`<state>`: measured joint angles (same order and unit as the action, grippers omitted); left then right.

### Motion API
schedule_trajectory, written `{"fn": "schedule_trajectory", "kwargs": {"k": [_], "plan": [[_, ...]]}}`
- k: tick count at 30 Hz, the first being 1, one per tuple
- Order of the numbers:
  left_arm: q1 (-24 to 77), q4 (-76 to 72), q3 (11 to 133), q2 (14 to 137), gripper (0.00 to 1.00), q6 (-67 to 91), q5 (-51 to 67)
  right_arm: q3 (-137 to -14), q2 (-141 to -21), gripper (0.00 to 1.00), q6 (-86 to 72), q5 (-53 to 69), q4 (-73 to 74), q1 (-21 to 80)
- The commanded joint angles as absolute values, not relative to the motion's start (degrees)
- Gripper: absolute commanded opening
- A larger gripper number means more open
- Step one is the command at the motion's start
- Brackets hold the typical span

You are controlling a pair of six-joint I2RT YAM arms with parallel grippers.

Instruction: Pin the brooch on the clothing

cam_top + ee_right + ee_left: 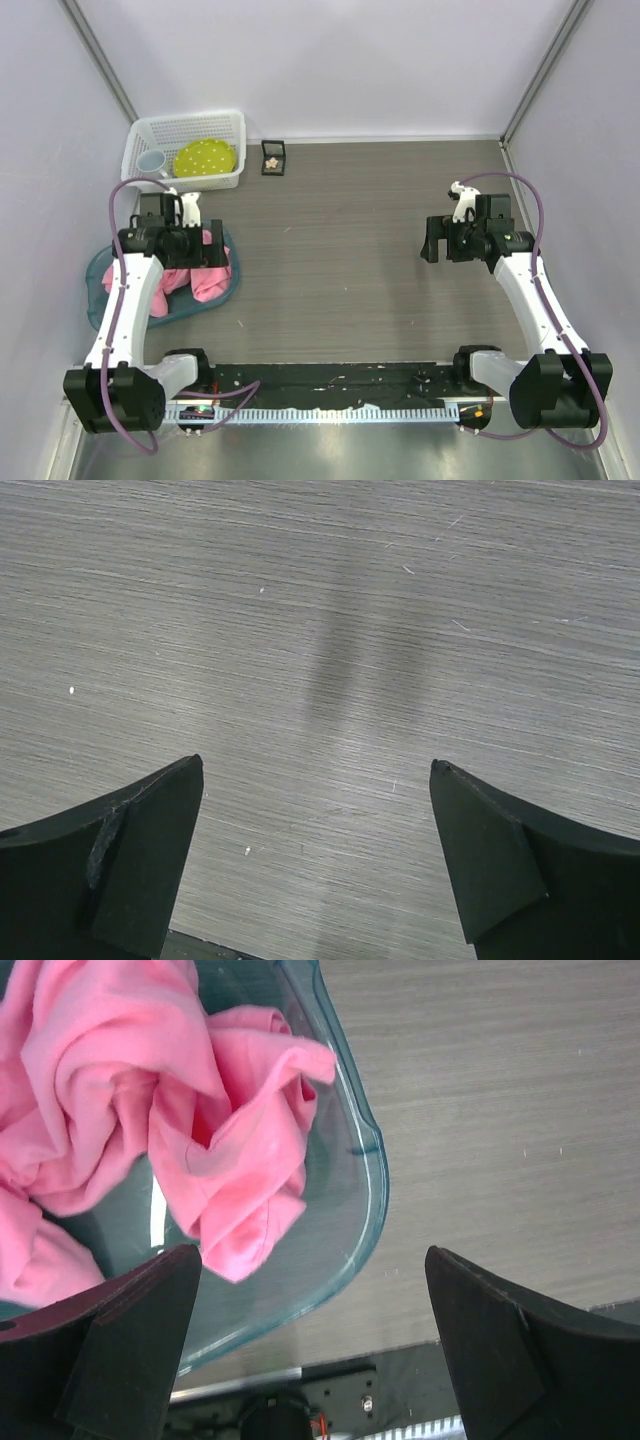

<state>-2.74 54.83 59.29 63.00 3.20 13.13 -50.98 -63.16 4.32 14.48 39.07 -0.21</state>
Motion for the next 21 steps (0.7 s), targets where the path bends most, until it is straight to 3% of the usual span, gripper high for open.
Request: {"fn": "schedule_trajectory", "kwargs": {"k": [1,10,21], "plan": [[-3.1,59.4,67.5,63.4,1.00,-1.9,13.3,-51.3,-62.9,1.00,4.0,14.9,38.1,-0.4],[-18.7,73.6,79.6,76.2,1.00,-22.1,21.0,-51.4,-63.3,1.00,4.0,15.0,38.1,-0.4],[-21.8,63.3,72.6,85.4,1.00,-38.7,17.9,-51.9,-65.2,1.00,4.0,15.0,38.4,-0.4]]}}
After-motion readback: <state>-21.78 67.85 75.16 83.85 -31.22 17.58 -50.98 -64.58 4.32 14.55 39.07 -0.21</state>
